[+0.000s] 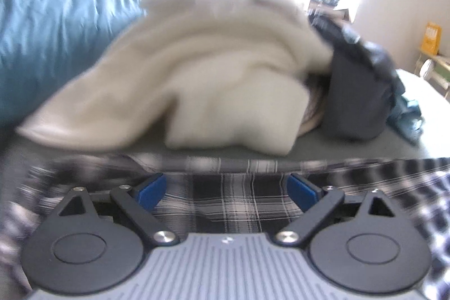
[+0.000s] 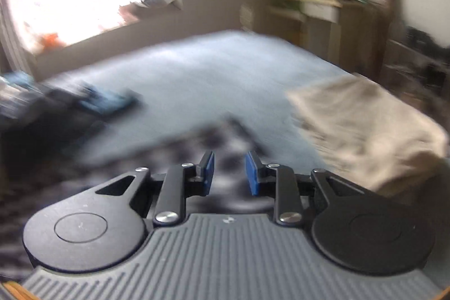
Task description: Fold clothes
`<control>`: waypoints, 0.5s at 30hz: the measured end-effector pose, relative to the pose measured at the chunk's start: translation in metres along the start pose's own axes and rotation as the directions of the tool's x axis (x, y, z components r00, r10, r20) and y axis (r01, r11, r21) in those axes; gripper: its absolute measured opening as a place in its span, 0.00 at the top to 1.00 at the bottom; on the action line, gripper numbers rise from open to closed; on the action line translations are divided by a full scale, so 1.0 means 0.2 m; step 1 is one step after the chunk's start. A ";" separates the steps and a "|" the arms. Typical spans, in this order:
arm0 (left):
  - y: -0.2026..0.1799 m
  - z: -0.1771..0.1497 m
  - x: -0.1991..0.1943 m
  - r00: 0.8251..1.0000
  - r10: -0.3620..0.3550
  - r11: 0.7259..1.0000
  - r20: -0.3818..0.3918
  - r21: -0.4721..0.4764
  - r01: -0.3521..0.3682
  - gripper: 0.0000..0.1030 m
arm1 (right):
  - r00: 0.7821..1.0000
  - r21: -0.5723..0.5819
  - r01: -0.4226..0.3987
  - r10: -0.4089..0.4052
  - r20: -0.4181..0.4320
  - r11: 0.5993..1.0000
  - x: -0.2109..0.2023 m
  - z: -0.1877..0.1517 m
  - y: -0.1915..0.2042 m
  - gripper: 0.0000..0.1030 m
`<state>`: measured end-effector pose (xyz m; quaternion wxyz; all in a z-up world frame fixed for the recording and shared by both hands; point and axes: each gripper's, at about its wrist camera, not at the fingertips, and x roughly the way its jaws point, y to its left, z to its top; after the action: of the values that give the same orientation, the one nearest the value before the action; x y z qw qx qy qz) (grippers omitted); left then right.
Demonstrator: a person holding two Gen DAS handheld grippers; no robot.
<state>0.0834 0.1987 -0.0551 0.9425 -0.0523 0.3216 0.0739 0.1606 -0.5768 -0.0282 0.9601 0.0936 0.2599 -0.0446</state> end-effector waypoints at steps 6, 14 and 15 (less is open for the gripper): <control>-0.07 -0.11 -0.32 0.999 -0.046 0.989 0.008 0.140 0.044 0.09 | 0.947 -0.002 -0.317 0.317 -0.053 0.948 -0.07 -0.11 0.49 0.76; -0.25 -0.47 -0.31 0.993 -0.026 0.940 -0.115 0.335 0.063 0.09 | 0.849 -0.227 -0.493 0.408 -0.335 0.840 0.02 -0.61 1.29 0.76; -0.25 -0.52 -0.29 0.990 -0.009 0.935 -0.138 0.351 0.057 0.09 | 0.843 -0.272 -0.502 0.394 -0.366 0.821 0.02 -0.67 1.34 0.76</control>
<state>-0.0145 0.1274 -0.0986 0.9140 0.1078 0.3912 -0.0046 0.1338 -0.2877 -0.1009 0.8940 -0.0176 0.3734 0.2470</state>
